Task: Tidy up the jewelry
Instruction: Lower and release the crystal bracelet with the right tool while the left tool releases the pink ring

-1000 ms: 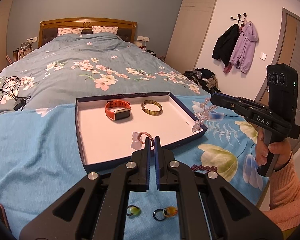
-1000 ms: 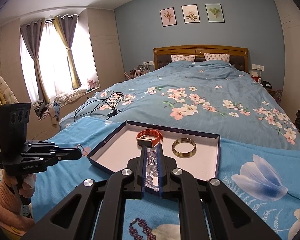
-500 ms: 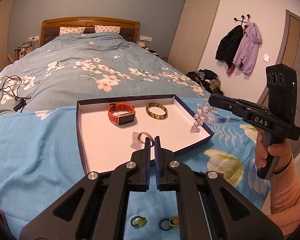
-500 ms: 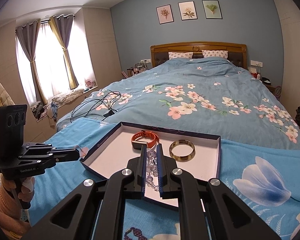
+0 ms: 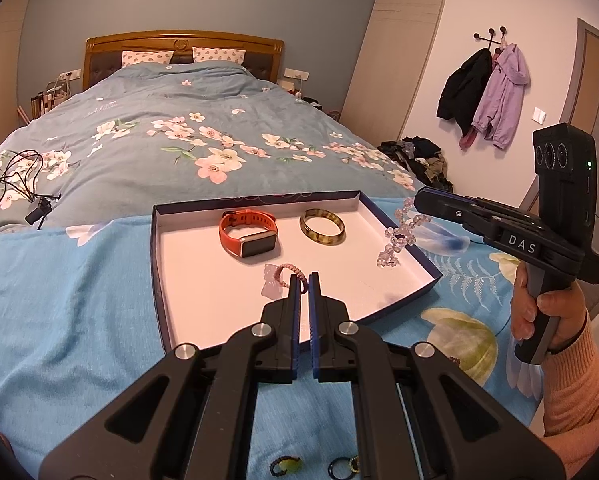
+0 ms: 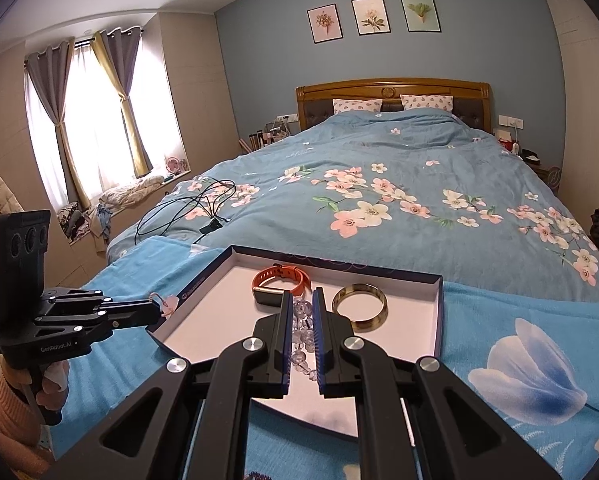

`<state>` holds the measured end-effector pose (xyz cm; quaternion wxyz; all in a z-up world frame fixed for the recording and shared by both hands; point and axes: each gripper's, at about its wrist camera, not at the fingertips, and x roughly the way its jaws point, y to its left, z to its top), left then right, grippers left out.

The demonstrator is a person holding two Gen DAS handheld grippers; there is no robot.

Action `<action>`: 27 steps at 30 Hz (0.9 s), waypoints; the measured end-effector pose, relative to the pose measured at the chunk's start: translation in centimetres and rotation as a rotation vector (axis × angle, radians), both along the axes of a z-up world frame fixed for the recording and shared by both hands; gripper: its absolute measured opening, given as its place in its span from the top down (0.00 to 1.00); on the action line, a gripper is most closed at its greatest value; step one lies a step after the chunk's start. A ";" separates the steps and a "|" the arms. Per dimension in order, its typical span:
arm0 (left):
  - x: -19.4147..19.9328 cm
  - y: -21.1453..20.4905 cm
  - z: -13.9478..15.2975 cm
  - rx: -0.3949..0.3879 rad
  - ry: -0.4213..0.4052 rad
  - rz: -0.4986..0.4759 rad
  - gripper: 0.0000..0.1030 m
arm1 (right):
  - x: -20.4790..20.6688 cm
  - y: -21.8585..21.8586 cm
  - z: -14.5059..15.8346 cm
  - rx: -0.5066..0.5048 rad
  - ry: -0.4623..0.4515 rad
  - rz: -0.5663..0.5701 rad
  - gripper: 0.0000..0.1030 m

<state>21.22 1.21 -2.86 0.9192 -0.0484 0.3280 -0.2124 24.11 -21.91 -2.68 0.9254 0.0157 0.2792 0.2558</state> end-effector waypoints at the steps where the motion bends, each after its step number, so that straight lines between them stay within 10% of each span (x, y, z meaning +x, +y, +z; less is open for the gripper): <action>1: 0.2 0.0 -0.1 0.001 0.002 0.001 0.96 | 0.1 0.0 0.0 0.001 0.001 -0.001 0.92; 27: 4.1 -0.3 -2.1 0.006 0.064 0.029 0.96 | 3.3 1.0 -1.9 -0.012 0.053 -0.011 0.92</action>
